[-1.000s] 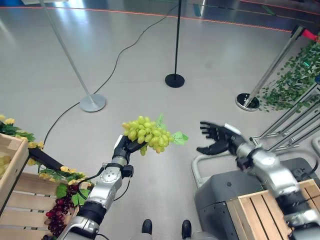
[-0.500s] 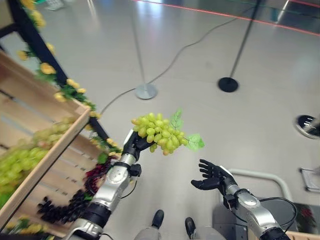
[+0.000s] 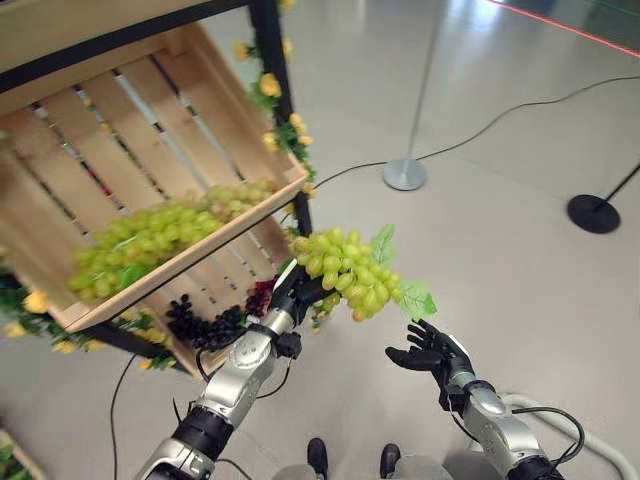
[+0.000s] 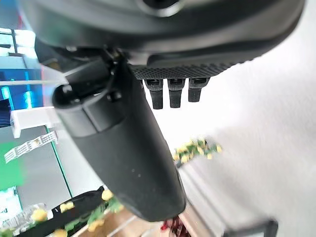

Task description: Pick up the fruits from the basket on one side to the basket on the other side

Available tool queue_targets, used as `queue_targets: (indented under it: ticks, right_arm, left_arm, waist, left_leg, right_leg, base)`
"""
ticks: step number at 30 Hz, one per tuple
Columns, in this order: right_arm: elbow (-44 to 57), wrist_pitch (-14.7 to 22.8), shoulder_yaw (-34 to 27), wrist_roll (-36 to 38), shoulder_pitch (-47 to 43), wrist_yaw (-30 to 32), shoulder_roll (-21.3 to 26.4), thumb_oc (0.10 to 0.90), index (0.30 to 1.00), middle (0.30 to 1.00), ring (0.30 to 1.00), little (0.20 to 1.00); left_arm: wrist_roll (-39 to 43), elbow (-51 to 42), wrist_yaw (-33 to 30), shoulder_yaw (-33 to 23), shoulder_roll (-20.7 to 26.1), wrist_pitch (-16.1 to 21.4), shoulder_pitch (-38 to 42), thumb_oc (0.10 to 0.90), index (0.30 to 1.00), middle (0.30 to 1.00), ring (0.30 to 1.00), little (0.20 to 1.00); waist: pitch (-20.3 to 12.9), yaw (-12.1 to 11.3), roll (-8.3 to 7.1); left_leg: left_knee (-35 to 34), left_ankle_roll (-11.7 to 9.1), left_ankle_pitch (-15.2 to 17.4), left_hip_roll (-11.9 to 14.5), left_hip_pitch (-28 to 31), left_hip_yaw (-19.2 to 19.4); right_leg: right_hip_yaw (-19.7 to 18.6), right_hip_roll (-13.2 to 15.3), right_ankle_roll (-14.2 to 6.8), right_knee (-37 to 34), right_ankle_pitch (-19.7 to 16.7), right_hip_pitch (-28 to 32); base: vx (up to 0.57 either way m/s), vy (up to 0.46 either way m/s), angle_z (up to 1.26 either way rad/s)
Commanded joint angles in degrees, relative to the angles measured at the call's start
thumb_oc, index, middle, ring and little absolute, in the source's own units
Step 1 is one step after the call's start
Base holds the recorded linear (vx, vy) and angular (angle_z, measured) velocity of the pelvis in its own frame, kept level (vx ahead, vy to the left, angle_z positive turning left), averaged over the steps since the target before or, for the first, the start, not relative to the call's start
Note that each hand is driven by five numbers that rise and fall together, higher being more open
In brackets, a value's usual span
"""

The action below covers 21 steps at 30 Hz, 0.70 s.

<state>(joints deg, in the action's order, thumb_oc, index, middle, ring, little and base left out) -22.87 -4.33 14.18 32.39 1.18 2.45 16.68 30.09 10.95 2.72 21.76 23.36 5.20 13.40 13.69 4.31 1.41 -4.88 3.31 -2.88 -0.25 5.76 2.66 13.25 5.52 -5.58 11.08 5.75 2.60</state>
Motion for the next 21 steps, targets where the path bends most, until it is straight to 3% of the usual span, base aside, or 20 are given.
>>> queue_targets:
  ticks: [1,6,10,15,21]
  right_arm:
    - [2.0,5.6,0.3,1.4,0.3,-0.8,-1.6,0.800,0.900,0.900,0.900,0.900]
    - [-0.3,4.1,1.9,0.8,-1.6,-1.8,-0.8,0.800,0.900,0.900,0.900,0.900]
    - [-0.7,2.4,2.2,-0.1,-1.4,-1.9,0.2,0.800,0.900,0.900,0.900,0.900]
    - [-3.1,2.0,2.3,-0.5,-1.3,-1.1,0.1,0.800,0.900,0.900,0.900,0.900]
    - [-4.7,0.6,2.4,-1.0,-0.5,-0.5,-0.5,0.800,0.900,0.900,0.900,0.900]
  left_arm:
    - [2.0,-7.6,2.5,-3.2,0.6,4.1,3.8,0.400,0.300,0.300,0.300,0.300]
    - [3.8,-9.6,1.1,-5.7,0.5,4.5,2.2,0.400,0.300,0.300,0.300,0.300]
    - [6.7,-13.3,3.3,-8.4,1.6,5.1,0.8,0.400,0.300,0.300,0.300,0.300]
    - [10.5,-19.8,5.1,-12.5,2.1,2.7,0.5,0.400,0.300,0.300,0.300,0.300]
    - [13.2,-25.2,5.7,-16.2,6.1,-1.3,2.8,0.400,0.300,0.300,0.300,0.300]
  waist:
    - [-5.5,-1.0,-0.91]
    - [-6.9,-3.1,-1.93]
    - [-7.2,-4.7,-2.50]
    - [-7.7,-5.9,-2.29]
    - [-8.8,-6.3,-1.49]
  left_leg:
    - [-0.1,-1.7,1.9,0.1,0.7,-3.7]
    - [-0.1,-3.3,2.0,1.6,0.4,-2.9]
    - [0.8,-4.3,1.4,2.2,-0.3,-3.1]
    - [0.8,-4.9,1.0,2.4,-0.7,-4.5]
    - [-0.1,-5.6,0.8,2.3,-0.8,-5.8]
  right_leg:
    - [-5.5,0.7,-1.4,-0.4,-8.2,-4.2]
    - [-5.6,-0.3,0.2,-10.8,-7.8,0.9]
    - [-4.4,-0.4,0.8,-12.9,-8.2,2.8]
    - [-3.6,-0.3,1.1,-14.9,-8.3,4.1]
    - [-3.0,-0.1,1.0,-15.3,-7.6,4.5]
  base:
    - [0.00,-0.173,0.66]
    - [0.03,-0.146,0.29]
    - [0.06,-0.100,0.26]
    - [0.04,-0.009,0.06]
    - [0.02,0.033,0.05]
